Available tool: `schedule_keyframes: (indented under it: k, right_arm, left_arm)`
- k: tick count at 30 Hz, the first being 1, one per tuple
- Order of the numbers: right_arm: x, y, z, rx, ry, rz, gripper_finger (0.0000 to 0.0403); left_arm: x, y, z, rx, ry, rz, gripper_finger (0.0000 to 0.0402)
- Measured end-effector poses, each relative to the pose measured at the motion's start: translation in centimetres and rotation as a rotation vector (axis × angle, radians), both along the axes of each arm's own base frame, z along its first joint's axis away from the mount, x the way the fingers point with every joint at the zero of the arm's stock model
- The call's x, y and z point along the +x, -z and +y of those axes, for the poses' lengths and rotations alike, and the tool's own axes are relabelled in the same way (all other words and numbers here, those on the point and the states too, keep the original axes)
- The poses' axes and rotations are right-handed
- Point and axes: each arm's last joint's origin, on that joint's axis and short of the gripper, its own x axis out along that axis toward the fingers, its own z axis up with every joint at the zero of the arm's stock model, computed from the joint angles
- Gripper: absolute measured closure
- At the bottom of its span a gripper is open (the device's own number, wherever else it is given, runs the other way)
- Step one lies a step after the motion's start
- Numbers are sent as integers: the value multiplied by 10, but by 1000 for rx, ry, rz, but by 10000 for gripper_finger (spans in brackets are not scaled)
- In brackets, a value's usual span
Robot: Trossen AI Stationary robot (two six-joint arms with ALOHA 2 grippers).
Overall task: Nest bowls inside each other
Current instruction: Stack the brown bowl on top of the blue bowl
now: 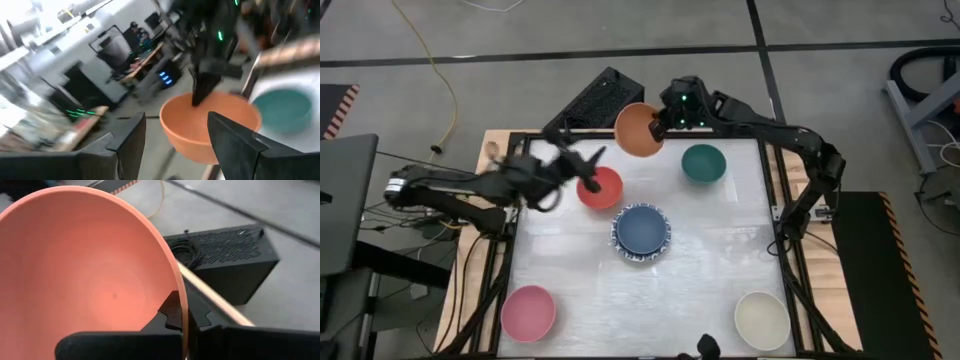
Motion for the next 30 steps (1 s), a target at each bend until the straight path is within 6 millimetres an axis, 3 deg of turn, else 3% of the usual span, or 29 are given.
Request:
schedule_keyframes:
  k: [6,14,22,25,30]
  right_arm:
    - [-2,5,4,99,-109,14,397]
    - [13,11,57,164,-357,107,397]
    - [27,12,116,166,-531,152,397]
    - [29,21,124,183,-548,183,397]
    - [30,51,127,227,-533,217,397]
  left_arm:
    - [-58,-26,8,-267,161,-339,198]
    - [-117,-34,10,-524,351,-516,198]
    - [-128,-21,8,-691,386,-463,198]
    - [-126,-20,8,-696,377,-453,198]
    - [-121,-18,9,-701,374,-433,198]
